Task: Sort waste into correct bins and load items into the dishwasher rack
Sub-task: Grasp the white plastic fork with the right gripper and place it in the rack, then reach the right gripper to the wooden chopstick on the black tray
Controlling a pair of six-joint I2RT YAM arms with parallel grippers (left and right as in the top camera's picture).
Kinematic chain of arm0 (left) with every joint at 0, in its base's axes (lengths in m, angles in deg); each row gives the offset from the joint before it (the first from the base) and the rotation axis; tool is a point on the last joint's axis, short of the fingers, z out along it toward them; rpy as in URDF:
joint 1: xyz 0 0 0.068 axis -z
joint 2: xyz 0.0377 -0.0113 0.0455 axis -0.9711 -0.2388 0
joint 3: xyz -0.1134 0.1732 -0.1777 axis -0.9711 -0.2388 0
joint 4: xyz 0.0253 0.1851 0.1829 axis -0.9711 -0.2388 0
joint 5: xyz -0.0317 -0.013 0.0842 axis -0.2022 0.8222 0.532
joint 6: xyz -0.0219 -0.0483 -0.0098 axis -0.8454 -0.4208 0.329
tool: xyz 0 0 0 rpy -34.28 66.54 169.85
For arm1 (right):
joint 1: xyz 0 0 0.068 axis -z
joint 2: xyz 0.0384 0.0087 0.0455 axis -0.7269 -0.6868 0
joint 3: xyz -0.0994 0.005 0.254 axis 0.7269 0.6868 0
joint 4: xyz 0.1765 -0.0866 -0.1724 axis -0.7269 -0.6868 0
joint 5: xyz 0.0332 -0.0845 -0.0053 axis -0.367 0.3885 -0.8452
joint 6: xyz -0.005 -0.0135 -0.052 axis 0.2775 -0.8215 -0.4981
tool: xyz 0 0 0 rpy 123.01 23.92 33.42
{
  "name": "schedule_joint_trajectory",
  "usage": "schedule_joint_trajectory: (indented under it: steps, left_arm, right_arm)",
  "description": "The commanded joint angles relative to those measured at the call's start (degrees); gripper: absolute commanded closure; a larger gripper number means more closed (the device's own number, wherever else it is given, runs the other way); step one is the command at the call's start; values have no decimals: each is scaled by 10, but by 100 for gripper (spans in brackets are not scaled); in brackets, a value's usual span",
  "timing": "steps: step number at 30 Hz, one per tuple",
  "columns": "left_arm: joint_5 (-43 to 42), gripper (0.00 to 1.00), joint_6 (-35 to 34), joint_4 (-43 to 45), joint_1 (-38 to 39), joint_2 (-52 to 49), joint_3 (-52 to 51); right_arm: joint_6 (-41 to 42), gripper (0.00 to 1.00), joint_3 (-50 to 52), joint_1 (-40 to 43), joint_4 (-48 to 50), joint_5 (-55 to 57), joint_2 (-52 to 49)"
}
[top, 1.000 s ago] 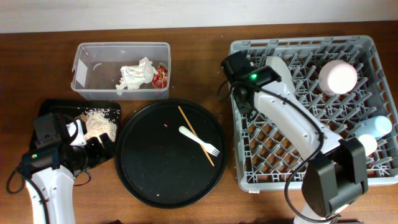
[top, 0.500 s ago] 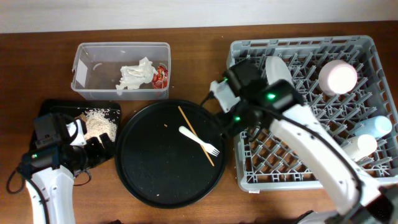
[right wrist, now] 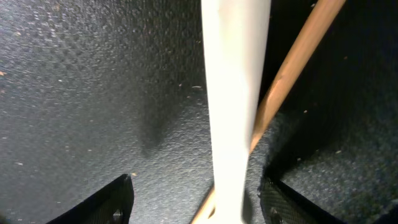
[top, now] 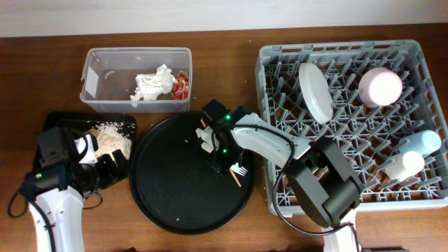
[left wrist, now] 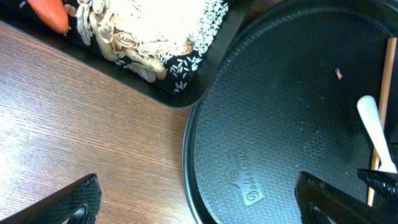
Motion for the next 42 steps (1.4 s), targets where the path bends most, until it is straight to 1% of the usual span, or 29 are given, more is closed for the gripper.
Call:
schedule_joint_trajectory:
  steps: [1,2,4,6,8,9,10,13,16,19,23,24,26,27,28,33,35,38,40,42]
  left_arm:
    - [-7,1,-5,1,-3,5,-1]
    - [-7,1,-5,1,-3,5,-1]
    - [-7,1,-5,1,-3,5,-1]
    - [-7,1,-5,1,-3,5,-1]
    - [-7,1,-5,1,-3,5,-1]
    - [-7,1,-5,1,-3,5,-1]
    - [-7,1,-5,1,-3,5,-1]
    - [-7,1,-5,1,-3,5,-1]
    - [-7,1,-5,1,-3,5,-1]
    - [-7,1,-5,1,-3,5,-1]
    - [-7,1,-5,1,-3,5,-1]
    - [-7,1,-5,1,-3,5,-1]
    - [-7,1,-5,1,-3,5,-1]
    - [-7,1,-5,1,-3,5,-1]
    - [-7,1,-5,1,-3,5,-1]
    - [-7,1,-5,1,-3,5,-1]
    - [-7,1,-5,-1,-3,5,-1]
    - [-7,1,-5,-4,-3,5,-1]
    - [-7,1,-5,-3,-3,5,-1]
    - [-7,1,-5,-3,-3,5,-1]
  right_arm:
    - [0,55,2,-6,1,25,-10]
    - [3,65,2,-6,-1,25,-10]
    - [8,74,2,-6,-3,25,-10]
    - [10,81,2,-6,-4,25,-10]
    - [20,84,2,-6,-5,25,-10]
    - [23,88,2,-6,-10,25,-10]
    - [23,90,2,-6,-17,25,-10]
    - [38,91,-4,-5,-33,25,10]
    - [38,91,-23,-5,-42,26,64]
    - [64,91,-23,-5,-50,85,120]
    - [171,91,-23,7,-71,190,187]
    - [222,91,-23,28,-79,214,214]
    - [293,92,-23,75,-94,219,241]
    - [323,93,-23,97,-110,218,244]
    - [335,93,-22,114,-125,218,244]
    - [338,93,35,134,-127,217,243]
    - [338,93,82,134,-108,217,243]
    - [338,93,126,134,-79,219,243]
    - [338,93,125,134,-73,219,246]
    - [328,93,101,134,-75,218,251]
